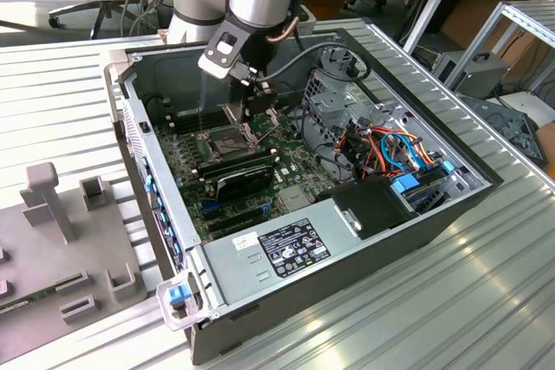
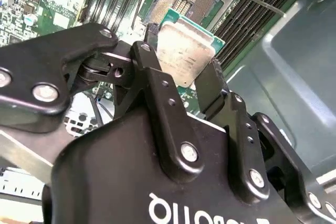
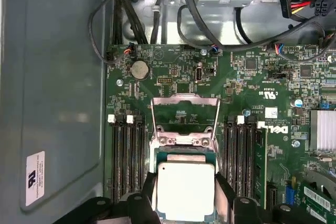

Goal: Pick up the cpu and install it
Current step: 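Place the cpu into insertion slot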

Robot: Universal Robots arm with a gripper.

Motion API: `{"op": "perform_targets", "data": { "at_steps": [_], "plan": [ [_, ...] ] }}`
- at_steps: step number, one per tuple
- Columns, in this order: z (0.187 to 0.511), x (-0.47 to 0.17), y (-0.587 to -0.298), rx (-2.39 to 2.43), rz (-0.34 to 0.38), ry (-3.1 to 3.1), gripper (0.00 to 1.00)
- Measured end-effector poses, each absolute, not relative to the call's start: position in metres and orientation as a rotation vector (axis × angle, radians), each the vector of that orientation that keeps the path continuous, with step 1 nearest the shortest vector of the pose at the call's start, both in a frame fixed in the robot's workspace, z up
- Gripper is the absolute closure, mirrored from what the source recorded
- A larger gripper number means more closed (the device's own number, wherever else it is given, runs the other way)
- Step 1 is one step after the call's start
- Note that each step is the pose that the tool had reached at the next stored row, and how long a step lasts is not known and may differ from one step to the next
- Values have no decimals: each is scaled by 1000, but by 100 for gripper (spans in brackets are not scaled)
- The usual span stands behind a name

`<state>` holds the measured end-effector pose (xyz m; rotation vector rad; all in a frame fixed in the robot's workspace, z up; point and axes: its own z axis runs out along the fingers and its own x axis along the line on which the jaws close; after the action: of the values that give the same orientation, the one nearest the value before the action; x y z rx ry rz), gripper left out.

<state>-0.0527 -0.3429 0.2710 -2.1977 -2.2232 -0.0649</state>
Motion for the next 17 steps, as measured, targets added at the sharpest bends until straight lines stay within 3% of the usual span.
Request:
{"op": "perform_targets", "data": {
  "at_steps": [17],
  "plan": [
    [236, -57, -343, -2188, -65, -2233, 47]
  ]
}}
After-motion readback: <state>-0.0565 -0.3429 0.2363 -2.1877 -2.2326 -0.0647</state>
